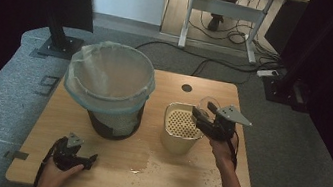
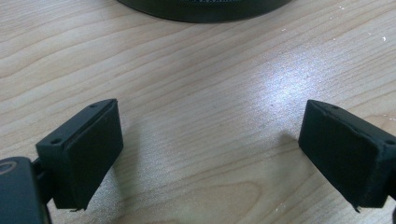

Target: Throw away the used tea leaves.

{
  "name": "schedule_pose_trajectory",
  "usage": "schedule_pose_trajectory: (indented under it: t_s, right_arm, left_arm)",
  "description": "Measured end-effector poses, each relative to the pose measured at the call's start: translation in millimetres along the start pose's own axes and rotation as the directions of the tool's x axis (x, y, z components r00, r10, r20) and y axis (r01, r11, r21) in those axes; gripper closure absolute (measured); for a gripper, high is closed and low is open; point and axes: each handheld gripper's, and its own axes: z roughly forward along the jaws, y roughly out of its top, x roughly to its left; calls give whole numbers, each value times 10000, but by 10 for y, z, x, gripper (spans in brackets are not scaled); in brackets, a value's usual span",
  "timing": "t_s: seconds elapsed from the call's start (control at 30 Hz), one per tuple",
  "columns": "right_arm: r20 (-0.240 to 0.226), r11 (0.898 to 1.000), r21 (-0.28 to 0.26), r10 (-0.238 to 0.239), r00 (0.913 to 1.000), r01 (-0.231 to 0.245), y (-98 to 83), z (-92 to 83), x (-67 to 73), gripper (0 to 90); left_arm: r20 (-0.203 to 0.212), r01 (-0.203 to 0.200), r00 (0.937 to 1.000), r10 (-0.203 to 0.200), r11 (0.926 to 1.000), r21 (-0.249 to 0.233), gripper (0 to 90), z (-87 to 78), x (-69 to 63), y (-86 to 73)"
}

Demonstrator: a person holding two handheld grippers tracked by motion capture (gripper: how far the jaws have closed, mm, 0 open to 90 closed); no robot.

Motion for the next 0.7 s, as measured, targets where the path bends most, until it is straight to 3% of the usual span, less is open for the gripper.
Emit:
schedule_pose_trajectory:
  t_s: [0.23,0.5,0.7]
  right_arm:
    - [354,9979,303,-583,9977,572,64,41,-52,382]
    - [800,9839,753,-1678,9826,1619,190,80,-90,389]
    - [1253,9548,1401,-2799,9518,2623,245,114,-109,392]
  left_arm:
    - [-1,-2,10000,2,10000,3,58,0,0,0]
    - [-3,-4,10000,4,10000,3,58,0,0,0]
    - [3,5,10000,-5,10000,-5,58,1,-1,0]
